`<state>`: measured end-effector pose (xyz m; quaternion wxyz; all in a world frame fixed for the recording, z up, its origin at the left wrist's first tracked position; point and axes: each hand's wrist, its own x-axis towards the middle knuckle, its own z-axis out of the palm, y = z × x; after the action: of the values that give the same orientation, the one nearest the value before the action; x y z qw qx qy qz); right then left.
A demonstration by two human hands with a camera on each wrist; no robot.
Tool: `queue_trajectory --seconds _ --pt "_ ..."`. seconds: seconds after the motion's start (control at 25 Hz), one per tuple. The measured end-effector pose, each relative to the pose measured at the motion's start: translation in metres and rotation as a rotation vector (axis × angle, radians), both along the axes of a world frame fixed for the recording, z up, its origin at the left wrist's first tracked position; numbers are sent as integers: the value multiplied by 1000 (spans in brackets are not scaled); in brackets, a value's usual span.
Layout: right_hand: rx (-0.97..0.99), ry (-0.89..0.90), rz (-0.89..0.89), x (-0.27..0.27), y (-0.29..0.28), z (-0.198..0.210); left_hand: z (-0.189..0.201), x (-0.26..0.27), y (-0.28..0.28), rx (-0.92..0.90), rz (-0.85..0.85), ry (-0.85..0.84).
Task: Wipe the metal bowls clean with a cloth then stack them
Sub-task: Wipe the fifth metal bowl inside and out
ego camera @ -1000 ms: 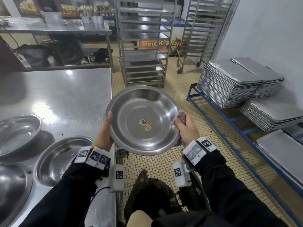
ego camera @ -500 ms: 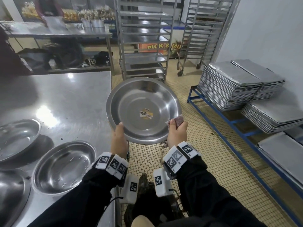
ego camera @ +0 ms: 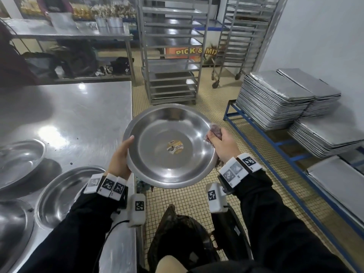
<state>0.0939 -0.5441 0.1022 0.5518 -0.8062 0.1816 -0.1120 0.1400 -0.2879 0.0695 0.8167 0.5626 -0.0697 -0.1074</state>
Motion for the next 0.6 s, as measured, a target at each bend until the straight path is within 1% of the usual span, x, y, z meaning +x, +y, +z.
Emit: queue_trajectory --seconds 0.08,0.2,0.28,0.36,0.44,0.48,0.52,0.6 --pt "29 -27 -69 -1 8 -5 -2 -4 0 61 80 78" --pt "109 -69 -263 -2 24 -15 -1 -17 -15 171 185 45" --pt "213 -95 -334 0 37 -22 -7 -21 -28 211 233 34" --pt "282 -113 -346 2 51 -26 -17 -21 -38 295 194 32" --pt "303 -111 -334 2 60 -29 -27 -20 -39 422 121 48" --pt "301 -99 -321 2 60 -29 -30 -20 -37 445 71 42" --pt "287 -79 -298 1 56 -28 -30 -20 -32 424 19 25" --pt "237 -34 -232 1 42 -22 -28 -15 -15 263 6 -3"
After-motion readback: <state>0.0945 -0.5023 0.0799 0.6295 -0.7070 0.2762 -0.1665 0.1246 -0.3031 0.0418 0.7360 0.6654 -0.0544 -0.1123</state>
